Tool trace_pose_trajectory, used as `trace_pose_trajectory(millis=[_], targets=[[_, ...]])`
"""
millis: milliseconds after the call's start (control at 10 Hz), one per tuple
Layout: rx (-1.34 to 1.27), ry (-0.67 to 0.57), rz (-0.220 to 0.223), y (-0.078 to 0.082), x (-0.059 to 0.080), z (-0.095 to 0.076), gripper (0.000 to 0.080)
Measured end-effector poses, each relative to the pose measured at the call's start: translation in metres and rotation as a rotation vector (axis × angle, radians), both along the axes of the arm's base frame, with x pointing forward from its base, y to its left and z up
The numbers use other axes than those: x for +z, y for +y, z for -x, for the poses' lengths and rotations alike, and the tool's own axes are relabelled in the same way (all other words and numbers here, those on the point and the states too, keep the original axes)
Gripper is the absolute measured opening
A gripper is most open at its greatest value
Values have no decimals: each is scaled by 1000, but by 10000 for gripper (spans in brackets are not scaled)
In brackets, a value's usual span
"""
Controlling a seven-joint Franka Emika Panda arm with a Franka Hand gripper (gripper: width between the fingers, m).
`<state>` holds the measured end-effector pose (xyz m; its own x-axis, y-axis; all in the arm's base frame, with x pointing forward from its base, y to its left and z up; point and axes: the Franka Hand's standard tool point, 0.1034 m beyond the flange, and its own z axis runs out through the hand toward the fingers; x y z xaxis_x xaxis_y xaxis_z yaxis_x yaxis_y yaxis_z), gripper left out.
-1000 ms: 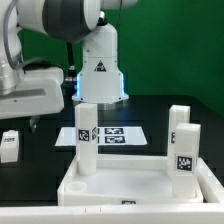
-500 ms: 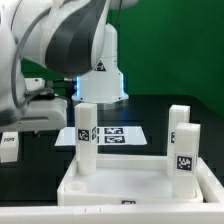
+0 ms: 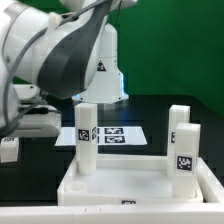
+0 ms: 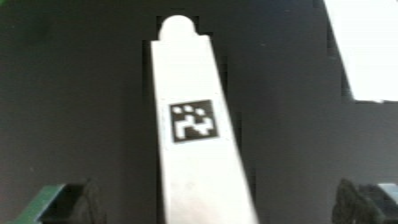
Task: Assemble desk
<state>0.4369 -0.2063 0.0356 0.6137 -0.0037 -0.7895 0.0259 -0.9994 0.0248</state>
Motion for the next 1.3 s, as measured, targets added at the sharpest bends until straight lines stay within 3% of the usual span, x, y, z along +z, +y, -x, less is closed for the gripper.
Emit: trace_pose_trajectory(millis=[200, 600, 800, 1000, 1100, 1200, 1300], targets=[[-81, 67, 69, -5, -13, 13, 648], [-108, 92, 103, 17, -25, 15, 648], [-104, 78, 106, 17, -28, 15, 648], [-107, 78, 106, 16, -28, 16, 378], [-108, 78, 106, 16, -28, 16, 378], [-108, 78, 107, 15, -28, 16, 284], [-109, 81, 105, 14, -23, 14, 284]])
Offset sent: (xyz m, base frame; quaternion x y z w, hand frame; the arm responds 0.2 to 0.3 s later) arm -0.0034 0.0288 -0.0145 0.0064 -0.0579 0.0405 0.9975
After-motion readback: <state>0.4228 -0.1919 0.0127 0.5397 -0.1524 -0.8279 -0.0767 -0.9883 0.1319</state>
